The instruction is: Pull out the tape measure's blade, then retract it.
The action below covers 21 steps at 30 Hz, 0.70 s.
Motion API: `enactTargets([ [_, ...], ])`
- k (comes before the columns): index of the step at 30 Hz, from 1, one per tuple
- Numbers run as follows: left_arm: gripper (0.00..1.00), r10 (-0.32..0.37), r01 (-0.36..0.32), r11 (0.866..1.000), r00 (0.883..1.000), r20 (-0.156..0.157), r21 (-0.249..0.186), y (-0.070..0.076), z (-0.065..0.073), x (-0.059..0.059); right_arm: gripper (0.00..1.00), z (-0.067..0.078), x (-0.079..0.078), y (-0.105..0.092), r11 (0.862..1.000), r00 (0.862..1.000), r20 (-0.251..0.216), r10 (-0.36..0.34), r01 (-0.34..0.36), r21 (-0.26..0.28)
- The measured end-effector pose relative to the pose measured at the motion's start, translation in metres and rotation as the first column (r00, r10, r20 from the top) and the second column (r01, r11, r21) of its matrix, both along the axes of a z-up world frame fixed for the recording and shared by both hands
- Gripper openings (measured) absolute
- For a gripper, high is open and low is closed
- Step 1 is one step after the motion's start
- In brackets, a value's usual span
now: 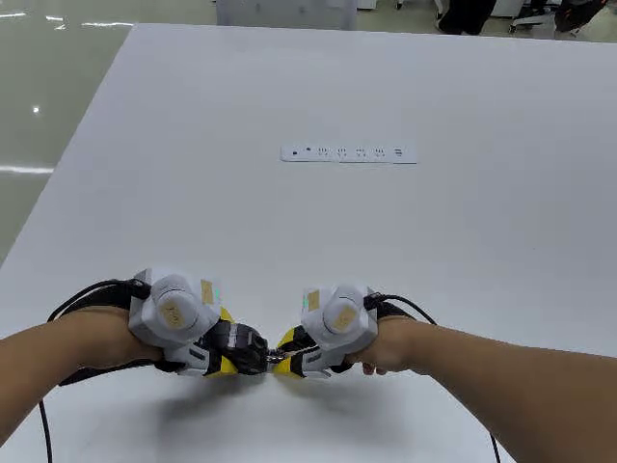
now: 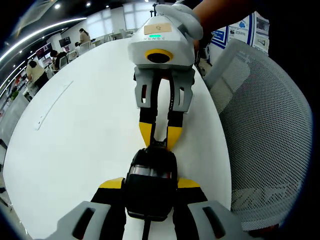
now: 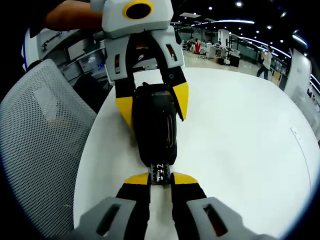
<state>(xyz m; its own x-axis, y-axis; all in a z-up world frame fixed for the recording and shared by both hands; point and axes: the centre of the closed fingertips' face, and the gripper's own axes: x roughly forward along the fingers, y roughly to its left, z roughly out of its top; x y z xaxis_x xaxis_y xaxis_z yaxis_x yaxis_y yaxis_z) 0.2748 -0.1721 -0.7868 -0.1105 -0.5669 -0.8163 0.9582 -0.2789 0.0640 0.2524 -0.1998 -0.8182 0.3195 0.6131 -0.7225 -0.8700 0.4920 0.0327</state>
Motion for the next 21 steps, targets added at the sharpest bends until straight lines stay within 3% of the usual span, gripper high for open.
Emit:
enactTargets([
  [3,0.33,-0.006,0.006,1.000,1.000,0.008,-0.001,0.000,0.000,0.000,0.15,-0.001,0.000,0.001,0.998,0.999,0.011,0.053,-0.053,-0.041],
  [9,0.33,-0.003,0.003,1.000,1.000,0.009,0.004,0.000,0.000,0.000,0.16,-0.001,0.004,0.011,0.996,0.997,0.017,0.077,-0.076,-0.048],
  [10,0.33,-0.003,0.003,1.000,1.000,0.010,0.008,0.000,0.000,0.001,0.16,-0.002,0.004,0.010,0.989,0.991,0.030,0.128,-0.126,-0.075],
  [11,0.33,-0.003,0.003,1.000,1.000,0.011,0.012,0.001,0.000,0.001,0.15,-0.002,0.004,0.010,0.996,0.997,0.009,0.080,-0.079,-0.047],
  [21,0.32,-0.010,0.010,1.000,1.000,0.022,0.023,0.004,0.000,0.002,0.13,0.000,0.004,0.008,0.998,0.999,0.005,0.051,-0.051,-0.033],
])
